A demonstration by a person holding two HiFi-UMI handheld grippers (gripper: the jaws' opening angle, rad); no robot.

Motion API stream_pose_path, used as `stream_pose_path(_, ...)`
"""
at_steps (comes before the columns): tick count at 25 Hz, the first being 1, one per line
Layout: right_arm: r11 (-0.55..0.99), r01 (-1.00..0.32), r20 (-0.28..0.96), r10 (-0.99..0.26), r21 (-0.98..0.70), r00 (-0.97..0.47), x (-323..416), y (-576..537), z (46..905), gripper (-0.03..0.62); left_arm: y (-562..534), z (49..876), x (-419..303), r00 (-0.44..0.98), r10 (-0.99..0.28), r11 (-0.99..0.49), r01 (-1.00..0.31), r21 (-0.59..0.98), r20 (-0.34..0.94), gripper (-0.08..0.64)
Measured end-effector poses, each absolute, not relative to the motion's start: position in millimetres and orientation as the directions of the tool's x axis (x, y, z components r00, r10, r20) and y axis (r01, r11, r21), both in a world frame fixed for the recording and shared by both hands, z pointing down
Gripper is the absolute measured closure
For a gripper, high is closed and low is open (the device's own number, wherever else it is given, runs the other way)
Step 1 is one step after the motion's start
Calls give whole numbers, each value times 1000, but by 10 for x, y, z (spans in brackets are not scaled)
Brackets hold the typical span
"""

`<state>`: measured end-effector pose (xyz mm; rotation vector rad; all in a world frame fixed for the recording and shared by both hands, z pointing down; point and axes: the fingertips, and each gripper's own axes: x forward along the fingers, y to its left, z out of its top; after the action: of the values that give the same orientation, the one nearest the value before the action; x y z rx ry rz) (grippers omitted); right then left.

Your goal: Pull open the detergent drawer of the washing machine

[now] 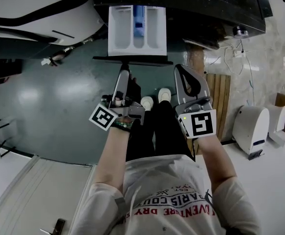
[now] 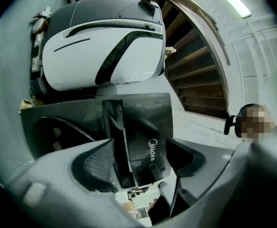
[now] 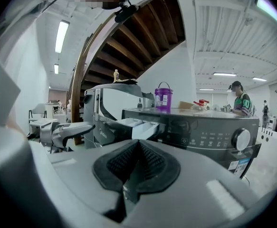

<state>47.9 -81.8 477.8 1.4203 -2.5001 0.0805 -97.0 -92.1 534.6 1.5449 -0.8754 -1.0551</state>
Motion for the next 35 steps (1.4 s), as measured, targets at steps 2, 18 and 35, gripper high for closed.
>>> stream_pose_path(2, 512, -854, 245, -843, 90, -479, 481, -808, 4683, 592, -895, 5414, -1025, 335, -936, -141, -69, 988, -110, 318)
stream_pose_path(18, 475, -877, 162, -873, 75, -460, 427, -768, 3860, 592, -799, 4320, -1113, 468, -884, -290, -576, 764, 17, 558)
stream_pose_path(35, 496, -860, 29, -868, 124, -496, 570, -680, 2755, 592, -749, 2821, -833, 567, -817, -558, -823, 105, 102, 558)
